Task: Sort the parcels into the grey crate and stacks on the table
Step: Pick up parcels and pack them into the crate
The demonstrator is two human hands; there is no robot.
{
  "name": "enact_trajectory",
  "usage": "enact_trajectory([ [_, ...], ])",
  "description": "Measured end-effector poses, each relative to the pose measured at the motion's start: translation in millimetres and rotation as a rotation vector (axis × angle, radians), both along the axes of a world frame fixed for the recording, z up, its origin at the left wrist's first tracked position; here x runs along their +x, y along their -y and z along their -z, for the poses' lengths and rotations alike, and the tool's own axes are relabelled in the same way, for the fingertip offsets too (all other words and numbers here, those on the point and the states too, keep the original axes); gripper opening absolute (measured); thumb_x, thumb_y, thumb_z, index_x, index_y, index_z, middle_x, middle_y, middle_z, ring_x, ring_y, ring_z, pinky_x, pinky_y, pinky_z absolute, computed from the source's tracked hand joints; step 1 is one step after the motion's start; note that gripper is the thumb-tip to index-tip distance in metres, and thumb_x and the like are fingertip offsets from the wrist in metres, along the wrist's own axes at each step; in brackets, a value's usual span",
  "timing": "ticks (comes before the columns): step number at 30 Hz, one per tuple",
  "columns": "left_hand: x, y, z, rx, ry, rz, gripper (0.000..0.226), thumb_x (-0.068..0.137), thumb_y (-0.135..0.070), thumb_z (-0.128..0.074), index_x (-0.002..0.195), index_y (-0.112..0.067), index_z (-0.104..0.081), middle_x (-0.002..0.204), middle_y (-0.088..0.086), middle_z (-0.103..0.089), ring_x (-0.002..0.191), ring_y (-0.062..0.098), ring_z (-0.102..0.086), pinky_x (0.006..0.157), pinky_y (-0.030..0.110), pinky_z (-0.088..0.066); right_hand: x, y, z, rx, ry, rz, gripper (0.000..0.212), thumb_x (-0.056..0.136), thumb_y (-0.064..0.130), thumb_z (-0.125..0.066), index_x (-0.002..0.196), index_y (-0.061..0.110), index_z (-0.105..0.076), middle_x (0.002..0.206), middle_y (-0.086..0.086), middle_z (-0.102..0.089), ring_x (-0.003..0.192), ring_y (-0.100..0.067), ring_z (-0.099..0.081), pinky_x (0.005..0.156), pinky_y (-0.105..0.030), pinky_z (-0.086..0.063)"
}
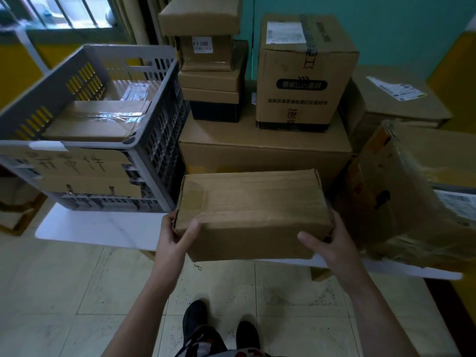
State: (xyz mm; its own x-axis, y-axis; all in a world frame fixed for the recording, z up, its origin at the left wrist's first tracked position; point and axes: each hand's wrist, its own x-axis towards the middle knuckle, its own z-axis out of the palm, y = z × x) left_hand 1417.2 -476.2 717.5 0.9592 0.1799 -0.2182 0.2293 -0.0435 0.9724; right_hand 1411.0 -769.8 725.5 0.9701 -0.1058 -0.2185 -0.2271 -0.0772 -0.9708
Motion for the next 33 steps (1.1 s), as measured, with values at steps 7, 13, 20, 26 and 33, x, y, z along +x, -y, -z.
enact_trajectory([
  [7, -2.7, 1.6, 1.9, 0.039, 0.009, 0.016, 0.085, 0.071, -0.045, -0.087, 0.140, -0.026, -0.042, 0.124, -0.011, -0.059, 0.105, 0.001, -0.061, 0.071, 0.016, -0.055, 4.7, -0.5, 7.4, -0.071, -0.005, 0.098, 0.069, 0.077, 0.022, -0.080, 0.133, 0.035, -0.042, 0.114, 0.021, -0.054, 0.102, -0.002, -0.053, 0.082, -0.022, -0.045],
  [13, 1.5, 9.1, 0.0, 0.163, 0.059, -0.091, 0.034, 0.089, -0.028, -0.070, 0.118, -0.032, -0.052, 0.109, -0.017, -0.061, 0.095, -0.005, -0.057, 0.070, 0.014, -0.044, 6.7, -7.3, 5.0, -0.189, 0.037, 0.230, 0.050, 0.078, 0.037, -0.078, 0.120, 0.033, -0.051, 0.098, 0.022, -0.054, 0.095, -0.008, -0.053, 0.079, -0.024, -0.042],
  [20, 3.6, 7.5, 0.3, 0.193, 0.045, -0.112, 0.049, 0.084, -0.039, -0.070, 0.127, -0.024, -0.053, 0.115, -0.010, -0.063, 0.098, -0.001, -0.059, 0.074, 0.020, -0.048, 7.7, -13.2, 6.1, -0.173, 0.030, 0.262, 0.047, 0.079, 0.038, -0.076, 0.120, 0.031, -0.054, 0.098, 0.022, -0.055, 0.091, -0.005, -0.054, 0.073, -0.020, -0.041],
  [26, 3.2, 8.4, 2.8, 0.196, -0.019, -0.104, 0.055, 0.079, -0.040, -0.076, 0.121, -0.018, -0.048, 0.114, -0.008, -0.059, 0.100, 0.007, -0.060, 0.071, 0.021, -0.045, 11.8, -19.9, 9.9, -0.118, 0.033, 0.359, 0.069, 0.084, 0.030, -0.075, 0.141, 0.014, -0.039, 0.117, 0.007, -0.048, 0.107, -0.014, -0.049, 0.086, -0.031, -0.040],
  [33, -0.8, 8.0, 5.2, 0.154, -0.006, 0.092, 0.075, 0.080, -0.049, -0.077, 0.142, -0.050, -0.035, 0.130, -0.025, -0.047, 0.115, -0.005, -0.049, 0.080, 0.019, -0.045, 16.8, -16.1, 23.6, -0.136, -0.089, 0.394, 0.069, 0.088, 0.026, -0.072, 0.144, 0.011, -0.035, 0.139, -0.009, -0.049, 0.128, -0.031, -0.048, 0.097, -0.039, -0.040],
])
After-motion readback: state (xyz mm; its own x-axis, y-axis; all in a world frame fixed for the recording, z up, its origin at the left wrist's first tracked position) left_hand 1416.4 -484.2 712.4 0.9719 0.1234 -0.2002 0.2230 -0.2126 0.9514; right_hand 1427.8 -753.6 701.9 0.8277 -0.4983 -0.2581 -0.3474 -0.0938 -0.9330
